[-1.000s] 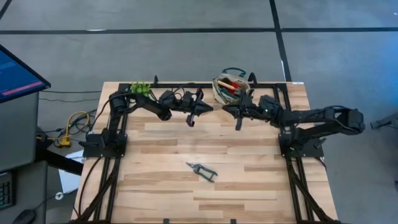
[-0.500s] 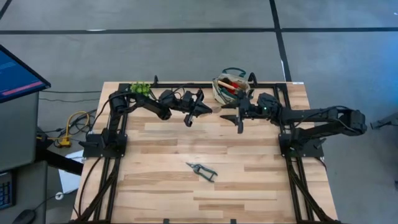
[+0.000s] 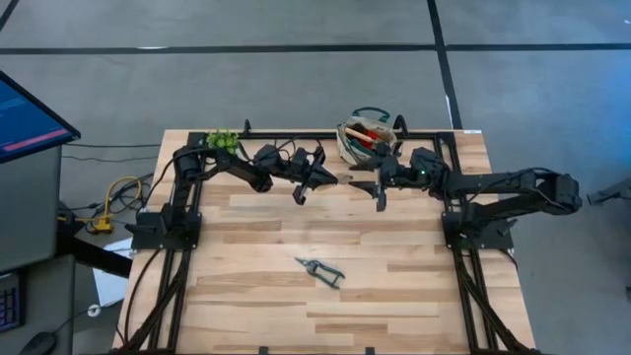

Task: Pick & Place Garden tools in Gardening bag
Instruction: Put the brown trowel into the gardening bag

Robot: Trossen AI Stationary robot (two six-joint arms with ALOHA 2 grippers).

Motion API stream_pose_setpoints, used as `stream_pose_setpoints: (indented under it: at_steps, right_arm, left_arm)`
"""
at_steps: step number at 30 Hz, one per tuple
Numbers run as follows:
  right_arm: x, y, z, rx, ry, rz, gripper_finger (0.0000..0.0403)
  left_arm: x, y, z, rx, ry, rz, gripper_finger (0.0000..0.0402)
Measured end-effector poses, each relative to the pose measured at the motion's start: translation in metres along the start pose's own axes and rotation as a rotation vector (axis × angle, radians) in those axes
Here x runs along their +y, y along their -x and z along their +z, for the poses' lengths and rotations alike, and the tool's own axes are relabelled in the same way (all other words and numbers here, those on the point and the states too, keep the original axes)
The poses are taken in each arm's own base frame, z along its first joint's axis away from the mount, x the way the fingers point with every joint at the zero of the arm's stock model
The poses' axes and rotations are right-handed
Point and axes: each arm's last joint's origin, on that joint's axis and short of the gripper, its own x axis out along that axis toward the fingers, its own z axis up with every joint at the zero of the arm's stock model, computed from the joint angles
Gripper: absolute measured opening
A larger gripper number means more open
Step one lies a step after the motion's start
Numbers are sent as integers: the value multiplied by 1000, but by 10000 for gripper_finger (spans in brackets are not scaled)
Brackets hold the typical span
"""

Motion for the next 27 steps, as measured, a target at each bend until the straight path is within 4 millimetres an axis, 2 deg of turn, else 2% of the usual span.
stream_pose_setpoints:
  at_steps: [9, 16, 27]
  right_arm:
    - [6, -1, 2, -22, 6, 23, 116]
    - [6, -1, 4, -42, 11, 25, 15]
    - [6, 0, 4, -32, -10, 19, 1]
  left_arm:
    - [-6, -6, -1, -7, 1, 3, 2]
    - [-5, -10, 0, -5, 4, 0, 2]
    - [-4, -9, 0, -5, 12, 5, 9]
